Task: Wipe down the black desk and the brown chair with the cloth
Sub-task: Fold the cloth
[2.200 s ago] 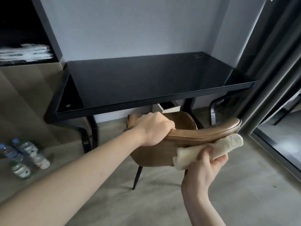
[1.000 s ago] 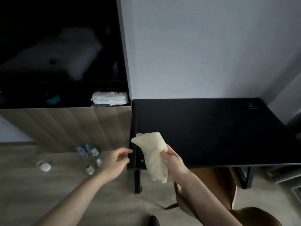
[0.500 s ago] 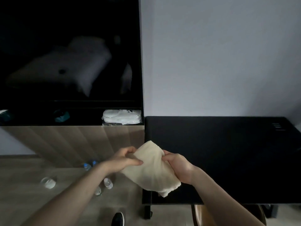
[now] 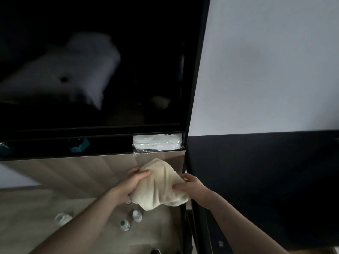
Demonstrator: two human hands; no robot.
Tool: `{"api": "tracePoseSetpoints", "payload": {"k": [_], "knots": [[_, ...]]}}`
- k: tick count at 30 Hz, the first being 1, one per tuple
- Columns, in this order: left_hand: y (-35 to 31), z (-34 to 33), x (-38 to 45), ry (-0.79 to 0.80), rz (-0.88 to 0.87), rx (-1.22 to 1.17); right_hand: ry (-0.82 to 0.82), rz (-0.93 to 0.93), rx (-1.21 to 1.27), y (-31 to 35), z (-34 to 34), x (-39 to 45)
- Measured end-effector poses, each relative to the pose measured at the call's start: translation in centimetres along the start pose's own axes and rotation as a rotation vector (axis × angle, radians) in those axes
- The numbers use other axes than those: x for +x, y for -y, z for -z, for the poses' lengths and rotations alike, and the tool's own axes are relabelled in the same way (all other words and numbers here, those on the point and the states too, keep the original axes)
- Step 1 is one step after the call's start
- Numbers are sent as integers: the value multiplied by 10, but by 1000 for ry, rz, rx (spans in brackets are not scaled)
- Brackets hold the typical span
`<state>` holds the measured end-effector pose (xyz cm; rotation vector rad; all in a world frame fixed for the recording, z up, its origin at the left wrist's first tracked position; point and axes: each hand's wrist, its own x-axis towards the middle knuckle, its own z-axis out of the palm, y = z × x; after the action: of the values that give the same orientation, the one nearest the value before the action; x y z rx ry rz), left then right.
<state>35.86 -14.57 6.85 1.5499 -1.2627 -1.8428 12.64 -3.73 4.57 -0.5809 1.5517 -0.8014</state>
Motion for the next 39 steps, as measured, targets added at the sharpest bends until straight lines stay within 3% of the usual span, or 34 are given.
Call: {"api": "tracePoseSetpoints", "payload": {"k": [5, 11, 14, 18, 23, 27, 32, 39], "knots": [[8, 46, 23, -151, 33, -161, -110, -69, 302, 21, -46, 35], [6, 94, 47, -217, 45, -303, -5, -67, 203, 41, -103, 84], [8, 121, 74, -214, 75, -353, -7, -78, 64, 52, -134, 116], [6, 153, 114, -260, 124, -353, -8, -104, 68, 63, -175, 158], [12, 205, 167, -283, 132, -286, -108, 8, -158, 80, -213, 210], [7, 226, 202, -279, 112, -223, -154, 26, -157, 95, -228, 241], [-4, 228, 229, -238, 36, -55, -220, 81, -56, 106, -234, 269], [8, 222, 248, -336, -48, 704, -149, 232, -417, 95, -245, 254]]}}
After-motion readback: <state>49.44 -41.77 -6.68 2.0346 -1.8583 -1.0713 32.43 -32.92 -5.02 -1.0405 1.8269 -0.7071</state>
